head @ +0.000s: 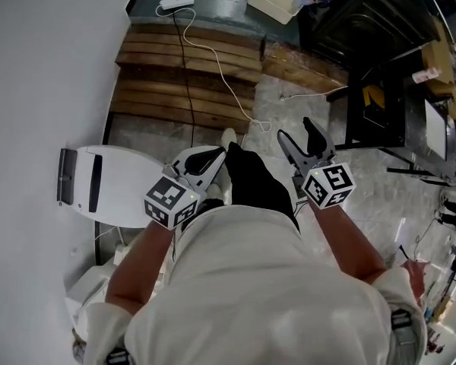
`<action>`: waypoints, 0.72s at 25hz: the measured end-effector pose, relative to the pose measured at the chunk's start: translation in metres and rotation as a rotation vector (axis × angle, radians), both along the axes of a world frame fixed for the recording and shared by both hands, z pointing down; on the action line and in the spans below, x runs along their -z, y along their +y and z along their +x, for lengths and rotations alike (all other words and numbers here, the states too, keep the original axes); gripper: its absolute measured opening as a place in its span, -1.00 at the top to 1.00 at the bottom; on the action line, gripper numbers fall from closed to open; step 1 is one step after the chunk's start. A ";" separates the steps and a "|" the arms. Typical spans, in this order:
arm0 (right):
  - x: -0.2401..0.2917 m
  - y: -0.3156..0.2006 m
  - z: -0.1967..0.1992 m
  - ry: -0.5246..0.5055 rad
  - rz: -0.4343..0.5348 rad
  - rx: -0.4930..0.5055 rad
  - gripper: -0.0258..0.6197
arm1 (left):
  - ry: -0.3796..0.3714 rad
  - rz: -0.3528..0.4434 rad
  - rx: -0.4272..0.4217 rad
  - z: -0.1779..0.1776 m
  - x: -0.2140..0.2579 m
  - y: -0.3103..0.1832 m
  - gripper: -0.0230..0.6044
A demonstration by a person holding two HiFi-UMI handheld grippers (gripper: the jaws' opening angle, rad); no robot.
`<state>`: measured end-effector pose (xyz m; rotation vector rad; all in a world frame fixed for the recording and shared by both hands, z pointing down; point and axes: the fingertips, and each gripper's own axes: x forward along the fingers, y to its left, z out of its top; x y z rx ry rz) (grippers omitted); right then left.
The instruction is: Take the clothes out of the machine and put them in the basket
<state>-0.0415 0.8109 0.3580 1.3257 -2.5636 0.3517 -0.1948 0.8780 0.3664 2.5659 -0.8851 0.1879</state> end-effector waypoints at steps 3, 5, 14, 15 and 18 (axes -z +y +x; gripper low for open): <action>-0.004 -0.032 -0.017 0.000 -0.001 0.034 -0.02 | -0.022 0.001 0.022 -0.014 -0.004 -0.022 0.94; -0.010 -0.057 -0.026 -0.012 -0.011 0.048 -0.02 | -0.034 -0.006 0.045 -0.024 -0.008 -0.041 0.94; -0.036 -0.221 -0.055 -0.068 -0.061 0.101 -0.02 | -0.095 -0.063 0.088 -0.043 -0.023 -0.195 0.94; -0.037 -0.241 -0.054 -0.069 -0.063 0.108 -0.02 | -0.104 -0.064 0.082 -0.040 -0.020 -0.217 0.94; -0.038 -0.306 -0.052 -0.063 -0.066 0.127 -0.02 | -0.124 -0.057 0.053 -0.031 -0.007 -0.292 0.94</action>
